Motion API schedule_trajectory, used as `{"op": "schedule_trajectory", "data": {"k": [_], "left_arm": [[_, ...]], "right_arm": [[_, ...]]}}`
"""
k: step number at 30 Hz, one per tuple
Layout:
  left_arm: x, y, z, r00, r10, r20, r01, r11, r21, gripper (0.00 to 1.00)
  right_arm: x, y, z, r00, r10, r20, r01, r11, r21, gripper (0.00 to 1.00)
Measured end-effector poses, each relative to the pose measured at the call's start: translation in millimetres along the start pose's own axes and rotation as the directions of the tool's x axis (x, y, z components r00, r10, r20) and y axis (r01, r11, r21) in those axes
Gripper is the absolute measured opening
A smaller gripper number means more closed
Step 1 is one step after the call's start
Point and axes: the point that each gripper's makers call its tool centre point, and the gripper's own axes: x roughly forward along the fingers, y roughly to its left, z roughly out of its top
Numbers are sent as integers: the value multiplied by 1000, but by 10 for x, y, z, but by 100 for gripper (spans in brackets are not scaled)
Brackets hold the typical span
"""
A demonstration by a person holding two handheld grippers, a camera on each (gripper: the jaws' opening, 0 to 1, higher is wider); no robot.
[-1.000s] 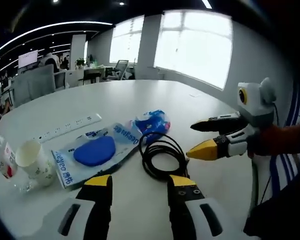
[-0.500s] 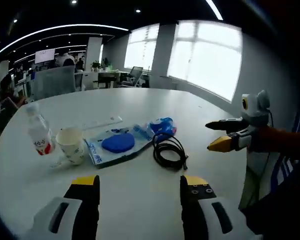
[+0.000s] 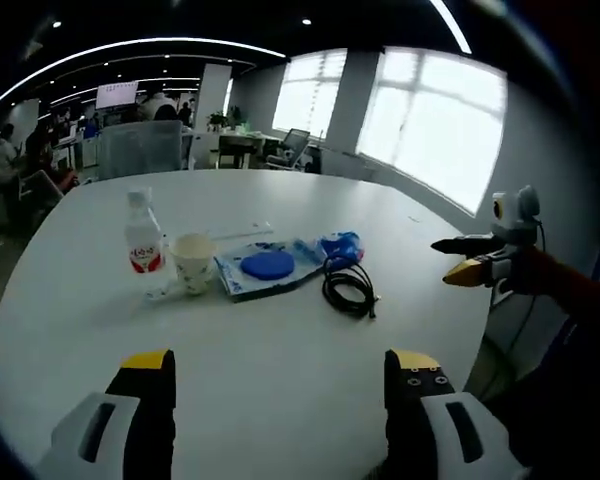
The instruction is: Arrange the tabletop items into an orderly group along one side of the table until the central work area is clear of visible clutter.
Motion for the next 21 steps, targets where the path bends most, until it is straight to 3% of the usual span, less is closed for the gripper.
{"op": "schedule_trajectory", "data": {"k": [12,21], "left_arm": [[-228,150,70,999,29,27,-28,999,-22,98],[-301,180,87,1000,22,23,-21,999,-26,99]], "right_arm": [[-240,-103,-109,999,-37,-36,37,999,-2,100],[-319,-79,-148,998,-34,-43,34,999,-2,100]]}}
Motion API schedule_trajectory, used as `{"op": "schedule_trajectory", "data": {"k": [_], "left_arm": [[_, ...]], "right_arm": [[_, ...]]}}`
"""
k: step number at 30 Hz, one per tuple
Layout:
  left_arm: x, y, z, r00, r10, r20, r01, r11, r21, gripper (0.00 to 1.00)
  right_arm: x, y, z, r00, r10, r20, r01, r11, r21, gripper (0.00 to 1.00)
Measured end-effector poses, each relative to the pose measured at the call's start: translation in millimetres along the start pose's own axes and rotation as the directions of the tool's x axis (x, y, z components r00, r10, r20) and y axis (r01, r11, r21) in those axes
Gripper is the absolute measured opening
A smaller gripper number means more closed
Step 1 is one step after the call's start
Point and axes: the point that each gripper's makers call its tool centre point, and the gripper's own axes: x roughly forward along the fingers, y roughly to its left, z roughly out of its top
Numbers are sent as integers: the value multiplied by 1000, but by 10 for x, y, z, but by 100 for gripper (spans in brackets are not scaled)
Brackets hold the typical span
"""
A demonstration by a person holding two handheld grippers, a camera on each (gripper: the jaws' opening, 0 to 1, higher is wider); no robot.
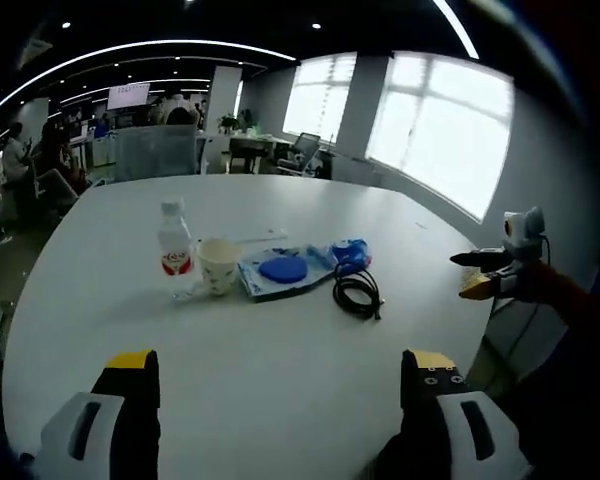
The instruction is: Arrange the tabletop items into an orderly group along one side of the table until the central work area is clear of visible clutter.
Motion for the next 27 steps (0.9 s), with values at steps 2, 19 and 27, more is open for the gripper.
{"op": "schedule_trajectory", "data": {"k": [2,19,27], "left_arm": [[8,24,4,1000,-2,2,2,1000,-4,99],[-21,-72,30,1000,-17,10,16,1000,9,99],[-21,-133,5,1000,-27,2,27,1000,9,99]], "right_arm": [[-16,20,21,1000,1,8,-1,1000,-3,100],[-59,58,22,1000,9,6,-9,1000,-2,100],[-79,77,8,1000,12,5,-12,1000,1,100]]}}
